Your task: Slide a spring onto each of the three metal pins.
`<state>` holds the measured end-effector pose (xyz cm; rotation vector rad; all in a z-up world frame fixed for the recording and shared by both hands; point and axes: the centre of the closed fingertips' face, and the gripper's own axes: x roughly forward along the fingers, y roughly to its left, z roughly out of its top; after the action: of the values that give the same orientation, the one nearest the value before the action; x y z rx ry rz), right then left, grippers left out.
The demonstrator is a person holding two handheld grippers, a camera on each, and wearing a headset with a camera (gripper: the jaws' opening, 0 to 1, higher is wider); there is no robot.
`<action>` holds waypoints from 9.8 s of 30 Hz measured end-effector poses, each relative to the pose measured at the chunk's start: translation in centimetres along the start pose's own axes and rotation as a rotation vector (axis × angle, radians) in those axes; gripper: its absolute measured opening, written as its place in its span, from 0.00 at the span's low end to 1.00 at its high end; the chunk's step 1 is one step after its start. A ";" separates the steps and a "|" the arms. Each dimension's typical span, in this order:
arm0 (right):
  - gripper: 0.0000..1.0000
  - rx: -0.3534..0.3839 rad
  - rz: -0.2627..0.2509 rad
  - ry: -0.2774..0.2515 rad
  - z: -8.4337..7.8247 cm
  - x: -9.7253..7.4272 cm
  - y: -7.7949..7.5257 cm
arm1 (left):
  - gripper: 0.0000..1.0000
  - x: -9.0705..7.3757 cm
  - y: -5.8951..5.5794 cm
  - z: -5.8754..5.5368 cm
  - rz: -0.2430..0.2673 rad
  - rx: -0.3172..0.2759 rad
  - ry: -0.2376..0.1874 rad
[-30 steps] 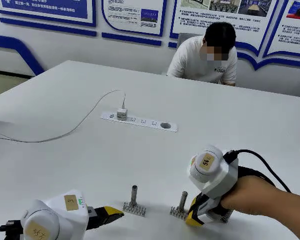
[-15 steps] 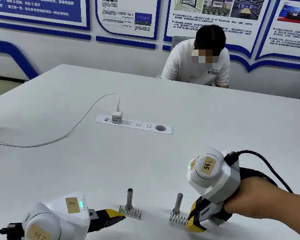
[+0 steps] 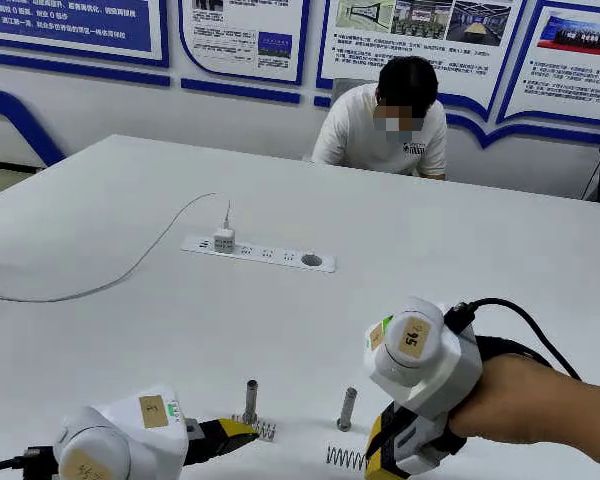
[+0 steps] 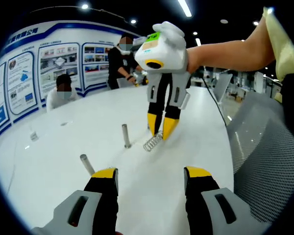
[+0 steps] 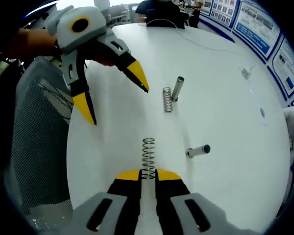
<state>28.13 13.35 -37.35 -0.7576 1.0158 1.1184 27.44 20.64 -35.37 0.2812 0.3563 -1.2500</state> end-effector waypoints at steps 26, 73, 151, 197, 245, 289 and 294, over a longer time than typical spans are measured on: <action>0.12 -0.171 0.072 -0.004 2.7 -0.9 3.6 | 0.35 1.4 -2.7 1.4 -0.092 0.111 -0.013; 0.12 -0.251 0.073 -0.082 6.7 -3.0 5.5 | 0.12 2.0 -3.5 1.3 -0.104 0.184 -0.003; 0.12 -0.203 0.033 -0.074 5.8 -3.9 3.1 | 0.35 0.3 -1.1 1.0 -0.031 0.018 -0.054; 0.12 -0.073 -0.107 -0.047 4.4 -5.4 -6.5 | 0.46 -2.0 2.0 -1.0 0.073 -0.063 -0.037; 0.12 -0.039 -0.055 0.040 2.9 0.0 -7.3 | 0.46 -2.0 2.4 -1.7 0.083 -0.089 -0.036; 0.19 -0.013 -0.092 -0.001 3.8 0.6 -7.1 | 0.46 -2.2 2.6 -1.7 0.091 -0.088 -0.035; 0.19 -0.021 -0.087 -0.024 5.1 0.7 -6.7 | 0.46 -2.2 2.6 -1.6 0.090 -0.086 -0.037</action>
<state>35.95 16.20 -36.14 -0.7958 0.9441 1.0623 29.20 23.96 -35.93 0.1985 0.3609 -1.1466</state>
